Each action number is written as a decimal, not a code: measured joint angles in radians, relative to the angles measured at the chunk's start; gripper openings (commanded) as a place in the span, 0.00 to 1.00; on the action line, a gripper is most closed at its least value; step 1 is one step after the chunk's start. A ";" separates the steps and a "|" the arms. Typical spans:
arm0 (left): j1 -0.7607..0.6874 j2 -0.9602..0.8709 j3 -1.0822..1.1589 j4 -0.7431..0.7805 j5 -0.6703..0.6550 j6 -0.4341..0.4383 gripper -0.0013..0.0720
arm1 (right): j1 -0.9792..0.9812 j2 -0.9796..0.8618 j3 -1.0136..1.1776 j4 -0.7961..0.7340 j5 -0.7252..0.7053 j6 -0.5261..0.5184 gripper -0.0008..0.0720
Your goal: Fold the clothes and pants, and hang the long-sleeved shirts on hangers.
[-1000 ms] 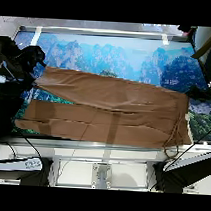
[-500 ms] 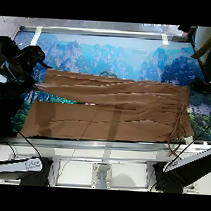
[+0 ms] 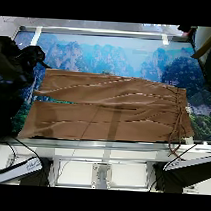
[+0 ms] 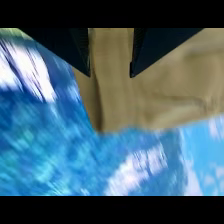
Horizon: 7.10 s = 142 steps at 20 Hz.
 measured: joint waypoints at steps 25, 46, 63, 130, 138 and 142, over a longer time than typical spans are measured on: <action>0.895 -0.029 -0.480 -0.235 -0.354 0.624 0.88 | -0.315 0.562 -0.400 0.181 0.264 -0.095 0.43; 0.653 -0.134 -0.479 -0.254 -0.459 0.627 0.03 | -0.447 0.603 -0.706 -0.095 0.255 -0.108 0.51; 0.652 -0.080 -0.479 -0.325 -0.316 0.601 0.03 | -0.534 0.575 -1.108 0.074 -0.019 -0.163 0.77; -0.374 -0.407 0.666 0.252 0.366 -0.228 0.80 | -0.076 0.446 -0.472 -0.079 -0.316 0.209 0.55; -0.413 -0.274 0.668 0.251 0.227 -0.195 0.80 | -0.227 0.285 -0.439 -0.127 -0.038 0.146 0.95; -0.459 -0.253 0.668 0.245 0.193 -0.180 0.80 | -0.256 0.154 -0.434 -0.019 -0.005 0.049 0.95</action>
